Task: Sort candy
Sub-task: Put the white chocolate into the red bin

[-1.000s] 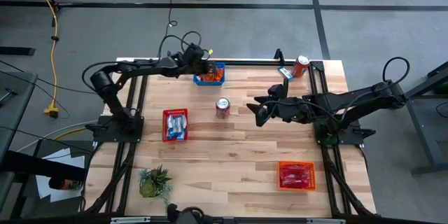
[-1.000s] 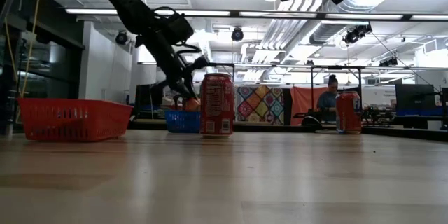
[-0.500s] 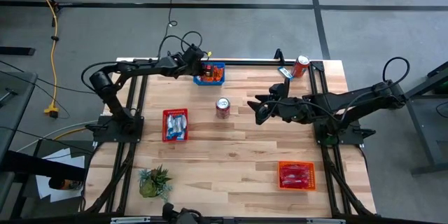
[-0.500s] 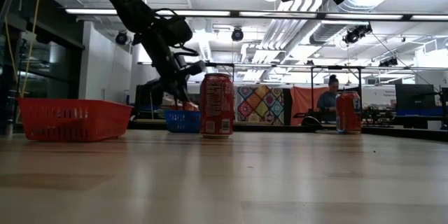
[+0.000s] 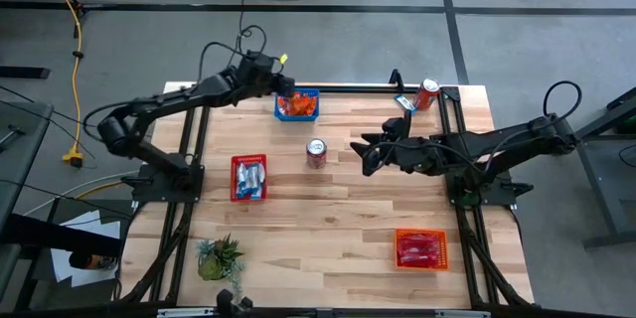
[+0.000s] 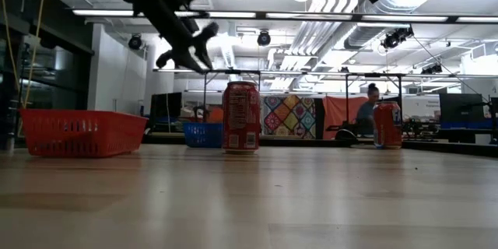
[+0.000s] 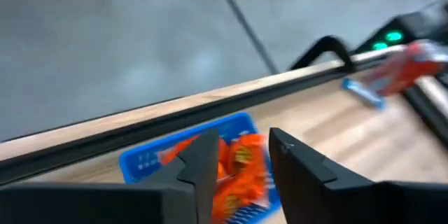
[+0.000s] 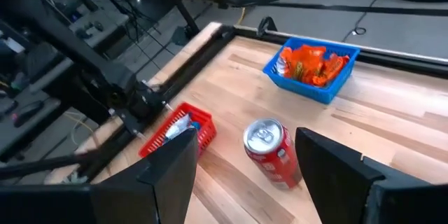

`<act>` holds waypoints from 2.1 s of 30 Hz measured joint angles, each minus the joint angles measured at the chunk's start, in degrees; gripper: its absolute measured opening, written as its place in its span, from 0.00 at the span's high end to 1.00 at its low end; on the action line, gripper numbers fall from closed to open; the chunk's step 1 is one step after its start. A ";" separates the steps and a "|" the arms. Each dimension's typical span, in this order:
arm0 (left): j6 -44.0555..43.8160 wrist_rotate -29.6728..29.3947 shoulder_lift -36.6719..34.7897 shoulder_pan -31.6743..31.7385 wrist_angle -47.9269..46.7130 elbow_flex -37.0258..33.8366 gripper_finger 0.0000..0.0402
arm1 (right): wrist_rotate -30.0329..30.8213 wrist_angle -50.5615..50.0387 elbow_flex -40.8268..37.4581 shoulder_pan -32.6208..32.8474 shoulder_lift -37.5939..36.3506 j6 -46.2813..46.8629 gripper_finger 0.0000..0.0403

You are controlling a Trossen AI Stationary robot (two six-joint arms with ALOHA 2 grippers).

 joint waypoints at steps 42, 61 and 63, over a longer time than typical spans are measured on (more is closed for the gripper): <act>13.81 13.40 -24.68 -2.25 19.03 -3.90 0.62 | -23.19 -0.18 -21.20 -54.13 1.92 0.01 0.42; 16.67 17.96 -26.91 9.87 25.12 -3.83 0.62 | -9.34 0.34 -21.24 -56.45 18.30 8.29 0.99; 17.92 17.93 -26.81 10.53 24.90 -3.83 0.62 | -8.09 2.50 -21.24 -56.45 19.53 9.01 0.99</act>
